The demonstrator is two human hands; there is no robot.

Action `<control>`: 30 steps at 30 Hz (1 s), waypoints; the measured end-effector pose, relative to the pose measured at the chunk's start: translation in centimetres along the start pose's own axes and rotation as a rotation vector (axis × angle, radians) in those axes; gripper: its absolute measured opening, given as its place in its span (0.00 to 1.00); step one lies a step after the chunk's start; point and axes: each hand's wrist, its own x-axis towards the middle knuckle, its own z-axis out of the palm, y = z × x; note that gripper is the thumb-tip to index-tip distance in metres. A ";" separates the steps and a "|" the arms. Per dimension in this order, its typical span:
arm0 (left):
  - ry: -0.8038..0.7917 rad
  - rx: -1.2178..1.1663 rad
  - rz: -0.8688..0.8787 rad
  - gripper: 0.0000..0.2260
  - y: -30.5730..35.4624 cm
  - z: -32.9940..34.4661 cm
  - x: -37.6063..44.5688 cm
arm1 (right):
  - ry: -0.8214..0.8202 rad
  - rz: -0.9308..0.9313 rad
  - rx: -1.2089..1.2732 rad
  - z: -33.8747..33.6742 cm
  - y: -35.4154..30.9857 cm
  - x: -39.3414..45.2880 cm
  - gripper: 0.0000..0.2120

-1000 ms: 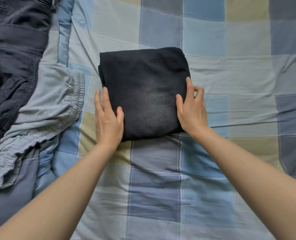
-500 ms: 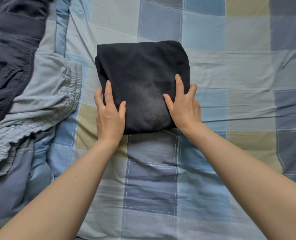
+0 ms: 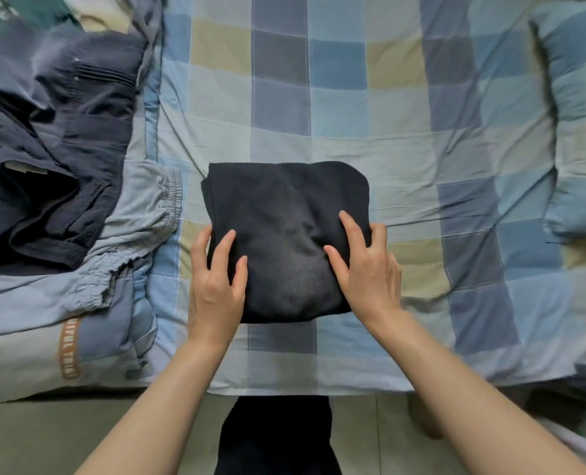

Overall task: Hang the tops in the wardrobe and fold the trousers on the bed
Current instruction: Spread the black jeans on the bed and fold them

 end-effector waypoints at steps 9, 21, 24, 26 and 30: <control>-0.113 -0.068 0.123 0.16 12.8 -12.0 -5.0 | 0.094 0.243 0.044 -16.8 -3.8 -12.2 0.26; -0.465 -0.160 0.520 0.17 22.6 -21.5 -9.6 | 0.507 0.679 0.106 -26.6 -8.9 -29.5 0.25; -0.585 -0.194 0.563 0.17 25.0 -22.2 -12.3 | 0.573 0.830 0.083 -28.1 -9.2 -34.5 0.25; -0.693 -0.207 0.609 0.17 27.2 -21.9 -15.3 | 0.641 0.928 0.034 -29.2 -9.1 -39.0 0.24; -0.850 -0.189 0.706 0.18 30.1 -21.2 -20.5 | 0.714 1.101 0.002 -29.9 -9.3 -46.1 0.24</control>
